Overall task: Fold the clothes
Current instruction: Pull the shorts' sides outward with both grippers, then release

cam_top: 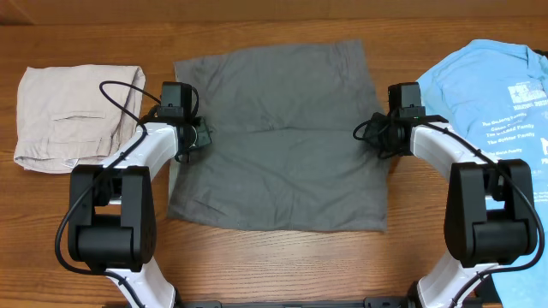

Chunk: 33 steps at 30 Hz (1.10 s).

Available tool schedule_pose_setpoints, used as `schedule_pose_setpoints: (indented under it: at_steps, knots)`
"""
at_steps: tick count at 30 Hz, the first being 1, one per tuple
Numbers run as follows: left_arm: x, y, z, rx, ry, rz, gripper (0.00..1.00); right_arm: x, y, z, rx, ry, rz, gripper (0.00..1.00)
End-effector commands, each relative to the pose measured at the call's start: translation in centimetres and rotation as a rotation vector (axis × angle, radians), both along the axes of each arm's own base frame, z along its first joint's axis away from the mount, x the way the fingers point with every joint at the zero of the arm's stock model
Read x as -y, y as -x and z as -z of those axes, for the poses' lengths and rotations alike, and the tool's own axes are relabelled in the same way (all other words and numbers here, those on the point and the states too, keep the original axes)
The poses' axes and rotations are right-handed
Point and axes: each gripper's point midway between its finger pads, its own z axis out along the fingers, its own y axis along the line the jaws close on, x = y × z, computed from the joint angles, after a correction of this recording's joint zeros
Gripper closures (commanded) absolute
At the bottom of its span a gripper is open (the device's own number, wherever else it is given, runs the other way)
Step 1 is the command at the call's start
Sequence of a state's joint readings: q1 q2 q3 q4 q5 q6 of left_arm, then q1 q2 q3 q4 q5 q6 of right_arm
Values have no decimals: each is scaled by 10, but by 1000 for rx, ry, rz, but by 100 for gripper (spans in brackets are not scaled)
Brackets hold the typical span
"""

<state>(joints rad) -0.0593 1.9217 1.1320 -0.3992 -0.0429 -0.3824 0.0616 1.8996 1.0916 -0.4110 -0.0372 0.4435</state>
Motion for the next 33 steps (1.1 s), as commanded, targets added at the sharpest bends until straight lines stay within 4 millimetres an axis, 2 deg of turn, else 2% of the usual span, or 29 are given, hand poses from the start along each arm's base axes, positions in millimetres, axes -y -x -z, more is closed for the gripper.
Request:
schedule_pose_setpoints:
  at_steps: [1, 4, 7, 9, 12, 14, 16, 19, 20, 24, 29, 30, 33]
  knots:
    - [-19, 20, 40, -104, -80, -7, 90, 4, 1, 14, -11, 26, 7, 88]
    - [-17, 11, 25, -93, -88, 39, 87, -1, -8, 2, 8, 14, -39, 84]
    - [-16, 0, -8, -73, -91, 49, 80, -3, -23, -26, 37, 15, -54, 84]
    - [-16, -9, -41, -50, -94, 46, 82, -3, -33, -56, 58, 13, -52, 84]
    - [-16, -13, -91, -12, -92, 45, 89, -4, -33, -98, 47, 5, -55, 84]
    - [-10, -5, -126, 2, -61, 57, 90, -6, -15, -123, -33, -10, -62, 84]
    - [-2, 9, -149, 6, -15, 76, 91, -8, 9, -137, -138, -27, -56, 90]
    - [7, 42, -176, -12, 38, 84, 94, -10, 53, -145, -307, -61, -16, 93]
    - [7, 52, -182, -22, 43, 74, 95, -12, 65, -145, -350, -72, -16, 96]
    - [14, 87, -196, -71, 62, 45, 96, -19, 110, -145, -493, -88, -31, 96]
    - [29, 109, -186, -158, 51, 98, 91, -24, 152, -142, -553, -86, 10, 95]
    - [32, 112, -180, -175, 46, 108, 90, -23, 161, -141, -562, -87, 25, 91]
    - [39, 120, -156, -216, 39, 132, 90, -20, 183, -132, -588, -88, 53, 71]
